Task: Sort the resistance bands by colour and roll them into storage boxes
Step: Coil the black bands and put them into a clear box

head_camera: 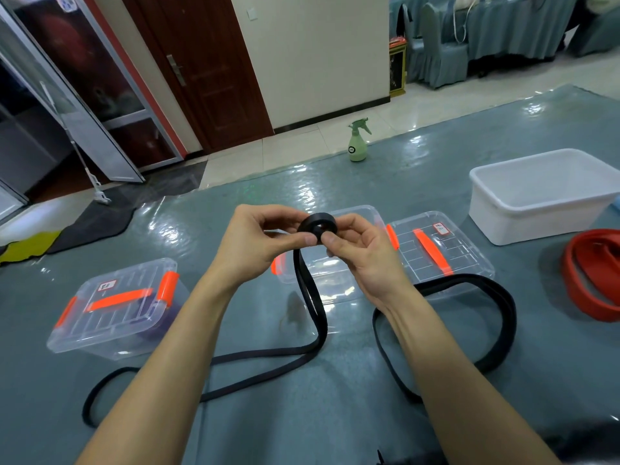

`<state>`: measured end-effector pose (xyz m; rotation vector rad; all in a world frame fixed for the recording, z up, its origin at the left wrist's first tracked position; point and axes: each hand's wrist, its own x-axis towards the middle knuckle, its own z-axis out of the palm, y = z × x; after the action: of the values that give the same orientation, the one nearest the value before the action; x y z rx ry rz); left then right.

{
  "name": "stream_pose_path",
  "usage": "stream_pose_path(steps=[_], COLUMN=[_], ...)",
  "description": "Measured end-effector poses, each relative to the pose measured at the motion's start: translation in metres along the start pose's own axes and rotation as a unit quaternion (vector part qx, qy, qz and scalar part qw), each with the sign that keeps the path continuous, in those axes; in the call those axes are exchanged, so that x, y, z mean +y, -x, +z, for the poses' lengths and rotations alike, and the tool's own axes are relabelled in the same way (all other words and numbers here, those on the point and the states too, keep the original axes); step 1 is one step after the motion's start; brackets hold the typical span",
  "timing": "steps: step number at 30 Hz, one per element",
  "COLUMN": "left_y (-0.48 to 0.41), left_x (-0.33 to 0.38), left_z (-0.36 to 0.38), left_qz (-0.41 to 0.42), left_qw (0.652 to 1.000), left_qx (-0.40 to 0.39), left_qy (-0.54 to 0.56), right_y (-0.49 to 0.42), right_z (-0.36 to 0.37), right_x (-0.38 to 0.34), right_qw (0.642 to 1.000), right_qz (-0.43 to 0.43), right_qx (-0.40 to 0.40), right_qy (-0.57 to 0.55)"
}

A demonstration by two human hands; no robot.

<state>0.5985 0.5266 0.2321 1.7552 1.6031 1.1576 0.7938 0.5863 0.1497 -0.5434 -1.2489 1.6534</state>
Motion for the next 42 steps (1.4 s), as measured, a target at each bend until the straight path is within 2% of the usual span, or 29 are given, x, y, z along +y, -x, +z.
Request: stream_pose_path(steps=[2,5,7,11,16,21,26,30,32,34,36,38,40,42], left_y=[0.002,0.002,-0.001,-0.010,-0.011,-0.005,0.003,0.004,0.004,0.006,0.006,0.002,-0.002,-0.004], left_x=[0.002,0.008,0.015,0.024,0.017,-0.001,-0.008,-0.008,-0.010,-0.009,-0.006,0.002,0.012,0.020], left_z=[-0.003,-0.005,-0.003,-0.003,-0.006,0.000,0.008,0.009,0.005,-0.002,-0.007,-0.008,-0.007,-0.008], left_qz=[0.004,0.018,0.023,0.046,0.034,0.029,0.007,0.003,0.004,0.006,0.026,0.037,0.035,0.045], left_qw=[0.998,0.976,0.954,0.941,0.969,0.999,0.997,0.996,0.997,1.000,0.992,0.971,0.952,0.942], left_qx=[-0.008,-0.084,-0.147,-0.178,-0.140,-0.018,0.004,0.007,-0.008,-0.025,-0.056,-0.101,-0.145,-0.163], left_qy=[-0.058,-0.202,-0.261,-0.283,-0.199,-0.011,0.079,0.086,0.074,0.007,-0.113,-0.214,-0.268,-0.289], right_y=[0.003,0.005,0.005,0.007,0.008,0.010,0.005,0.004,0.005,0.007,0.006,0.005,0.005,0.005], right_z=[-0.007,-0.012,-0.008,0.002,0.003,-0.005,-0.004,-0.001,-0.003,-0.006,-0.007,-0.003,0.005,0.008], right_x=[-0.009,-0.023,-0.027,-0.026,-0.022,-0.025,-0.021,-0.016,-0.017,-0.021,-0.025,-0.028,-0.028,-0.028], right_qw=[0.989,0.919,0.891,0.895,0.912,0.983,0.996,0.999,0.997,0.984,0.945,0.900,0.869,0.861], right_qz=[0.007,-0.019,-0.024,0.029,0.023,-0.010,-0.012,-0.002,0.022,0.030,-0.002,-0.031,-0.026,-0.031], right_qx=[-0.029,-0.032,-0.051,-0.084,-0.073,-0.018,0.011,0.014,-0.020,-0.045,-0.026,-0.039,-0.068,-0.067], right_qy=[0.142,0.394,0.450,0.438,0.404,0.184,0.083,0.052,0.075,0.172,0.327,0.433,0.490,0.503])
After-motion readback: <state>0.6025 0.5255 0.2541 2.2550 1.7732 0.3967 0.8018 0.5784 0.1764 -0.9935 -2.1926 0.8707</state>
